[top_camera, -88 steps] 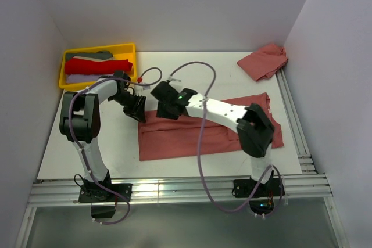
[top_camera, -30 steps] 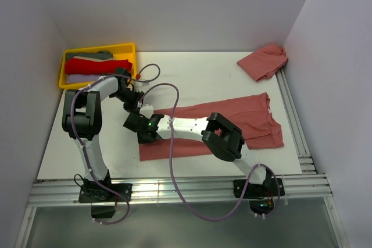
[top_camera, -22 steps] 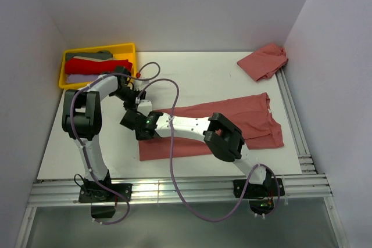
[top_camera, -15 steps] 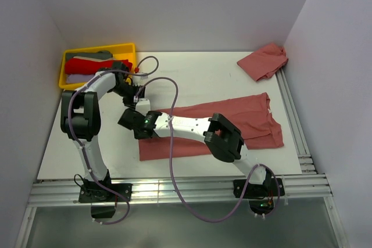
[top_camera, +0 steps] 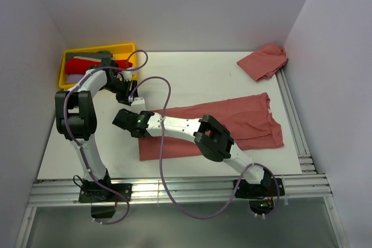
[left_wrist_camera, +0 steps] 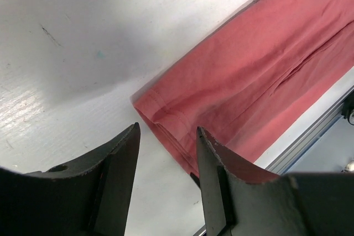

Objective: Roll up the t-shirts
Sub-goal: Roll the tshirt

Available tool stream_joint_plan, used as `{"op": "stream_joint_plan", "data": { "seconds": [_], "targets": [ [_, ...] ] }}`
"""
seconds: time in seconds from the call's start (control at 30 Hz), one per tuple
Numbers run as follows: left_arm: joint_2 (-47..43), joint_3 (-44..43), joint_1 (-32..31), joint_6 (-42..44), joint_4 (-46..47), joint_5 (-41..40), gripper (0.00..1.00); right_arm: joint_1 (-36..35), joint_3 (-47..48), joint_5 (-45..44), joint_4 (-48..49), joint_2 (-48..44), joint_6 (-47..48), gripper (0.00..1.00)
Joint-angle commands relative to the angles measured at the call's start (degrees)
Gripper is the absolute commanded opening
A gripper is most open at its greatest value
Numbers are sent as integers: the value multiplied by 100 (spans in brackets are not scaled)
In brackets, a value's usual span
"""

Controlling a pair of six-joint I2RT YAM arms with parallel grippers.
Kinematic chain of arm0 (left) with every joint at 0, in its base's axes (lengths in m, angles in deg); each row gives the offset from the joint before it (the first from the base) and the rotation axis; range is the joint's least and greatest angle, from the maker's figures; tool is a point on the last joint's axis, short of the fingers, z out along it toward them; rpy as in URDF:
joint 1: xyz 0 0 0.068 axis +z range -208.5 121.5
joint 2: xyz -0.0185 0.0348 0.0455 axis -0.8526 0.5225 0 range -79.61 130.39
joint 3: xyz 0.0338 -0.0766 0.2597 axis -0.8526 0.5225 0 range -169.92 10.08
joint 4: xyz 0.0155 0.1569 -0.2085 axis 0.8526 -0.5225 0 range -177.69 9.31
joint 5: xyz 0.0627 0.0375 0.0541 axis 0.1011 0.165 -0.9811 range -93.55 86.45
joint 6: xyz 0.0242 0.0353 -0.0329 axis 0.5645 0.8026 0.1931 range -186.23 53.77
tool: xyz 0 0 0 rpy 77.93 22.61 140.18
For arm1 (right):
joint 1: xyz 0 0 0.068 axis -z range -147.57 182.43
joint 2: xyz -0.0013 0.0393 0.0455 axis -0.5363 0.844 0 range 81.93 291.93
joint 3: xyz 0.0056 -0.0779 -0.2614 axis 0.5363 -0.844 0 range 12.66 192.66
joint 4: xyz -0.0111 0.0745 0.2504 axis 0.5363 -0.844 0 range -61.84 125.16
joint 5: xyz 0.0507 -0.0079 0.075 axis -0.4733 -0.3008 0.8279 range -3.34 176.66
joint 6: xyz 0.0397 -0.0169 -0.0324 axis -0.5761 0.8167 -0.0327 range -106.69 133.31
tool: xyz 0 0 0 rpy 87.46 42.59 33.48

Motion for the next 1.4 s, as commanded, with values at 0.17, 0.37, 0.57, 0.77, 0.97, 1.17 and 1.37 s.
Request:
{"op": "stream_joint_plan", "data": {
  "seconds": [0.17,0.37,0.57,0.77,0.97,1.17,1.37],
  "targets": [
    [94,-168,46,-26,-83,490,51,-2,58,-428,-290,35,-150,33],
    [147,-62,38,114,-215,789,52,-11,-91,-481,-326,-17,-221,25],
    [173,105,38,237,-276,1017,55,-2,-65,-446,-370,79,-238,23],
    [103,395,29,255,-197,1035,55,7,-337,-341,-169,-17,-309,23],
    [-55,702,29,167,-22,1097,56,77,-890,-24,385,-193,-388,18],
    [-99,790,29,229,-66,1097,55,95,-1049,81,535,-290,-485,11],
    [-196,808,46,317,-153,1044,54,156,-1348,178,807,-509,-599,5]
  ]
}}
